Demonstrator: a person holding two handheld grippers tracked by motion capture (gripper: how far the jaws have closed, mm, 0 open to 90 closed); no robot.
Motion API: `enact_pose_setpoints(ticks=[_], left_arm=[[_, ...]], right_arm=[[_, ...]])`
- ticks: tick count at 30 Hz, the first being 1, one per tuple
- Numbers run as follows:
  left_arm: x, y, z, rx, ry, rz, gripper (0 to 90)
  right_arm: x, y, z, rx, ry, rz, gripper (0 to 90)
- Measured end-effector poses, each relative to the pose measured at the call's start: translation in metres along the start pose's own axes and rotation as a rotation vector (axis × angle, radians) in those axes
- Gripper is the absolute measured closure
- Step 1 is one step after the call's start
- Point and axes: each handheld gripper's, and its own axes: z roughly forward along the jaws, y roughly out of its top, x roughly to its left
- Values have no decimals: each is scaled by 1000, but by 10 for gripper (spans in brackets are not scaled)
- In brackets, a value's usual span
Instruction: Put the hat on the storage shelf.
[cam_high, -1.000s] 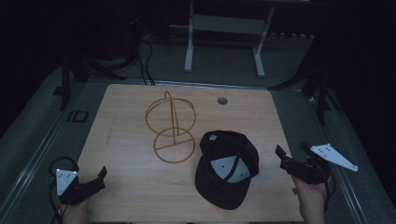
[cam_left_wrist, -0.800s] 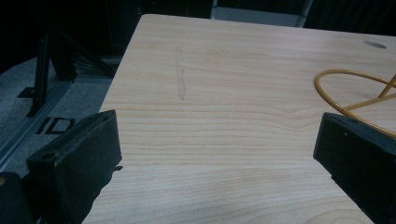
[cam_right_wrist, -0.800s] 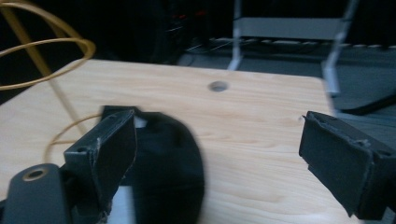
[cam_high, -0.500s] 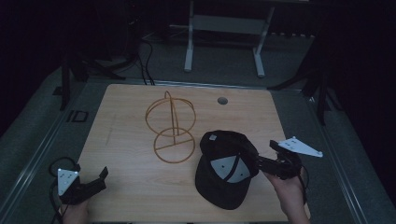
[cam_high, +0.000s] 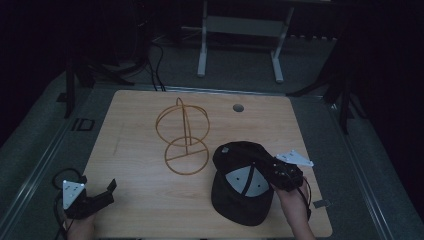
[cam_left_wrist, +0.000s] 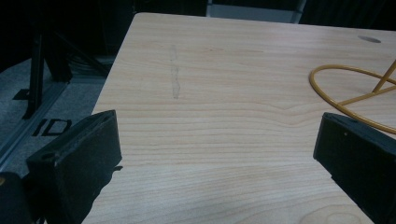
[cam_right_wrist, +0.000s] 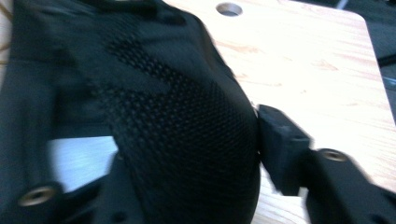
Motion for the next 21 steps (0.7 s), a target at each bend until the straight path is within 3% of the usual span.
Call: enact_pose_setpoints(ticks=[2, 4, 6, 10, 15, 21], left_arm=[[0, 0, 0, 1, -2, 1, 12], [0, 0, 0, 2, -3, 3, 12], [0, 0, 0, 2, -4, 2, 12], [-1, 0, 1, 8, -3, 10, 12], [-4, -1, 0, 21, 20, 2, 12], [-17, 0, 0, 41, -22, 28, 12]], right_arm=[[-4, -2, 4, -3, -25, 6, 726], [-6, -3, 5, -3, -21, 20, 764], [-8, -3, 7, -1, -24, 16, 881], [-9, 0, 7, 1, -10, 23, 887], [-5, 5, 4, -44, -8, 51, 887], [0, 20, -3, -90, 28, 47, 887]])
